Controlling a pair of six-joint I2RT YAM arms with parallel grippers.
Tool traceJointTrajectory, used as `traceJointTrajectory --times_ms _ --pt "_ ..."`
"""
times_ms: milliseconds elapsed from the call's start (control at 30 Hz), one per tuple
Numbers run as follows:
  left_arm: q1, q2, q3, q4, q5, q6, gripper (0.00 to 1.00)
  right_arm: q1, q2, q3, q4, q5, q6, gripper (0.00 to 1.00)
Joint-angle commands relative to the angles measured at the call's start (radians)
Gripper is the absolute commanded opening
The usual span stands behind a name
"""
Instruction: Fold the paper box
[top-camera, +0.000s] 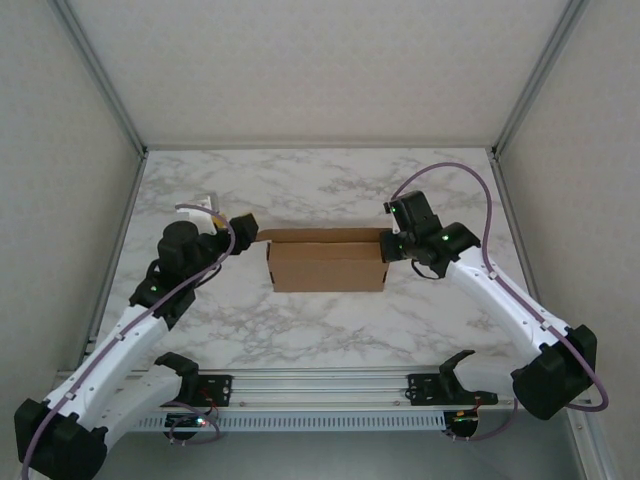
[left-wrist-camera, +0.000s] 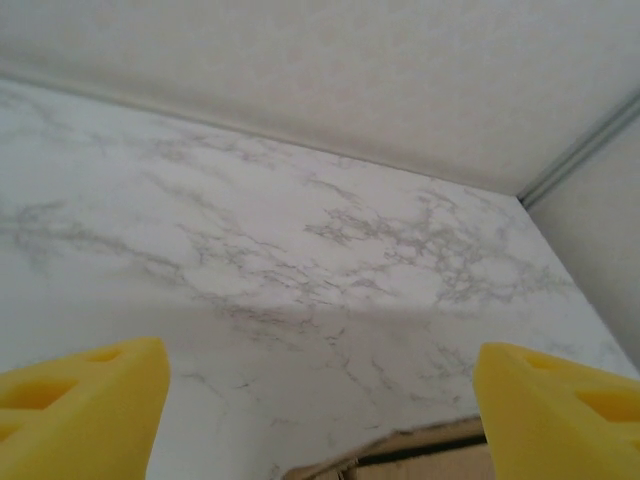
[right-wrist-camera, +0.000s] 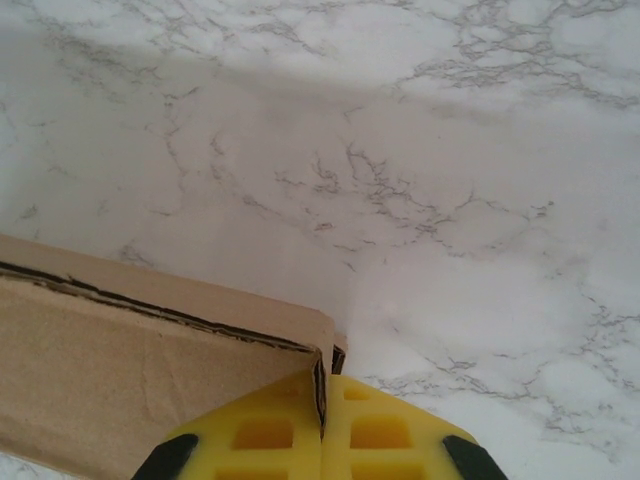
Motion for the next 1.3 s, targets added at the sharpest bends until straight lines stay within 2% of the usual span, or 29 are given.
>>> traceJointTrajectory --times_ms 0,167,300,400,433,533,633,733,833,867,933,967,1067,1200,1267 --pt "-0.008 -0.015 0.024 -0.064 0.086 0.243 0.75 0.008 -0.012 -0.017 0.023 -0.034 -0.053 0.0" --pt "-0.008 0.011 0.064 -0.132 0.067 0.328 0.77 0.008 -0.025 -0.025 0.022 -0.041 -0.08 0.0" --pt "-0.008 0.035 0.095 -0.129 0.068 0.301 0.76 0.007 -0.03 -0.029 0.029 -0.037 -0.104 0.0" --pt "-0.011 0.041 0.121 -0.066 -0.008 0.165 0.75 0.008 -0.048 -0.051 0.049 -0.03 -0.121 0.0" --pt "-0.011 0.062 0.152 -0.071 -0.041 0.106 0.71 0.007 -0.058 -0.062 0.06 -0.038 -0.125 0.0" --pt "-0.012 0.189 0.302 -0.193 -0.12 0.002 0.63 0.008 -0.073 -0.078 0.073 -0.051 -0.129 0.0" --pt "-0.011 0.302 0.414 -0.322 -0.162 -0.043 0.64 0.007 -0.069 -0.078 0.068 -0.053 -0.124 0.0" --pt "-0.012 0.329 0.422 -0.375 -0.033 0.047 0.69 0.008 -0.061 -0.074 0.058 -0.053 -0.121 0.0" --pt "-0.011 0.233 0.319 -0.27 0.117 0.313 0.71 0.007 -0.065 -0.086 0.071 -0.068 -0.143 0.03" --pt "-0.012 0.187 0.272 -0.202 0.109 0.389 0.72 0.008 -0.069 -0.093 0.08 -0.069 -0.148 0.04" --pt "-0.009 0.092 0.175 -0.059 0.012 0.501 0.77 0.008 -0.072 -0.097 0.084 -0.061 -0.152 0.04" --pt "-0.003 0.072 0.159 -0.039 -0.007 0.544 0.77 0.007 -0.074 -0.095 0.085 -0.061 -0.154 0.04" --pt "0.008 0.111 0.207 -0.136 -0.004 0.632 0.76 0.007 -0.074 -0.094 0.083 -0.063 -0.151 0.05" --pt "0.008 0.118 0.207 -0.103 -0.013 0.453 0.75 0.008 -0.078 -0.101 0.089 -0.065 -0.139 0.05" --pt "0.008 0.137 0.22 -0.099 -0.13 0.305 0.74 0.008 -0.077 -0.102 0.087 -0.064 -0.134 0.05"
